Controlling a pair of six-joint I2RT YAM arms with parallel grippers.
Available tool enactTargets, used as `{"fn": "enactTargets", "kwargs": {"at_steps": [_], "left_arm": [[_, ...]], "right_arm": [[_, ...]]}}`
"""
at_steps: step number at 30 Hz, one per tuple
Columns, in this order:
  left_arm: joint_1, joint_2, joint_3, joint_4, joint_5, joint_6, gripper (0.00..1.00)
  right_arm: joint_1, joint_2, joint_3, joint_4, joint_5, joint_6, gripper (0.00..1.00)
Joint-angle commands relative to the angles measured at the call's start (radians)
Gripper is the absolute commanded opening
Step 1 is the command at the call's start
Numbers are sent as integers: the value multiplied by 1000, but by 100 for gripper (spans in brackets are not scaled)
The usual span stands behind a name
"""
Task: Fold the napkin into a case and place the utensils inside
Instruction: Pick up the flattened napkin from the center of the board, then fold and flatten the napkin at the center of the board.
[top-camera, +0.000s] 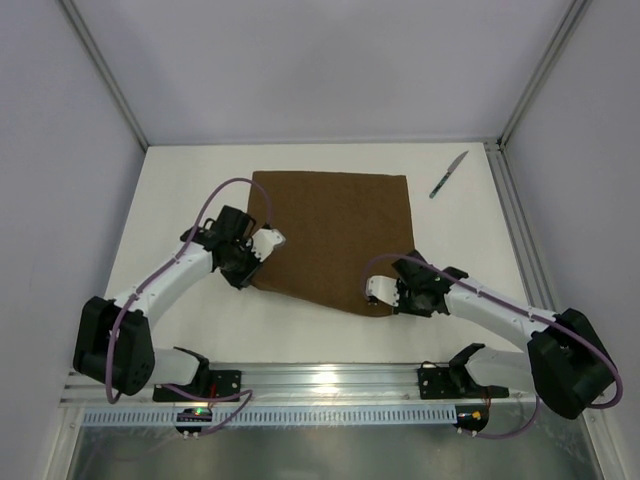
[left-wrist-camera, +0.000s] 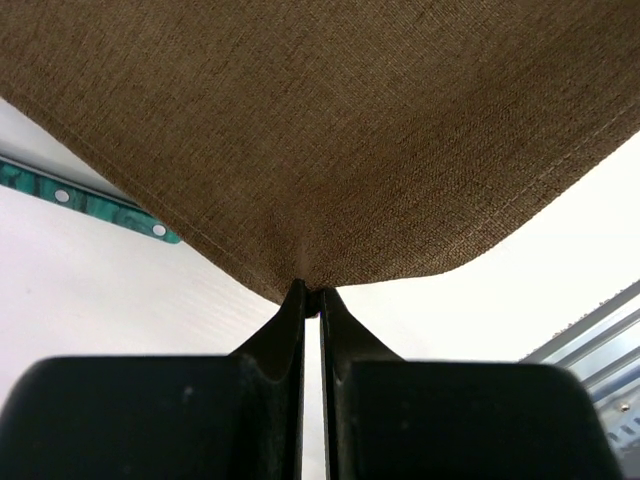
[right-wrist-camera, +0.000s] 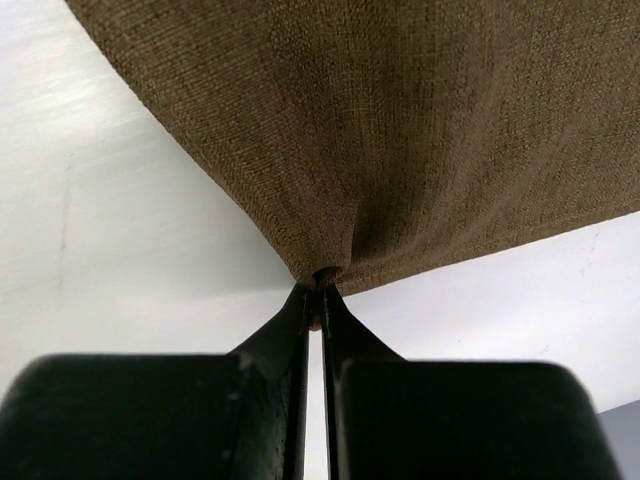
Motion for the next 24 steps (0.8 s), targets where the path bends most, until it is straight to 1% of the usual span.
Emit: {"fn": "enactTargets", "kwargs": {"at_steps": [1,2,3,4,5,7,8,10,12,13,15,17,18,19,21,22,24], "left_arm": [[17,-53,45,-60,16,-23,0],[18,-63,51,-96,29,-18,0],[20,-86,64,-117,42,-13,0],[20,-100,70,-140,80,-9,0],[20,-111,79,-190,98,-4,0],[20,-137,108,-239,134,-3,0],[20,-143,122,-282,140,-6,0],[23,-154,169,-316,151,-24,0],[32,-151,212,-339,145,-39,0],[46,-142,261,-336,135,-55,0],[60,-124,304,-313,76,-68,0],[71,-70,350,-232,21,-88,0],[77,-45,364,-206,-13,-92,0],[86,-16,378,-159,-20,-99,0],[120,86,433,-128,-50,-114,0],[127,120,452,-91,-65,-125,0],[144,215,507,-46,-98,-142,0]], "right_arm": [[13,-81,57,-145,-36,24,4],[12,-102,90,-176,-36,34,4],[13,-121,109,-211,-74,59,4],[16,-159,124,-286,-91,74,4],[19,-174,156,-322,-100,88,4],[33,-205,192,-421,-122,140,4],[35,-231,233,-446,-151,161,4],[35,-254,273,-507,-201,201,4],[35,-280,334,-529,-252,217,4],[35,-286,350,-515,-251,231,4],[24,-288,388,-482,-216,231,4],[-17,-265,428,-400,-218,238,4],[-93,-218,445,-374,-267,241,4],[-135,-189,459,-316,-284,248,4],[-226,-130,479,-250,-283,266,4],[-240,-65,483,-182,-248,269,4],[-263,5,508,-120,-231,280,4]]}}
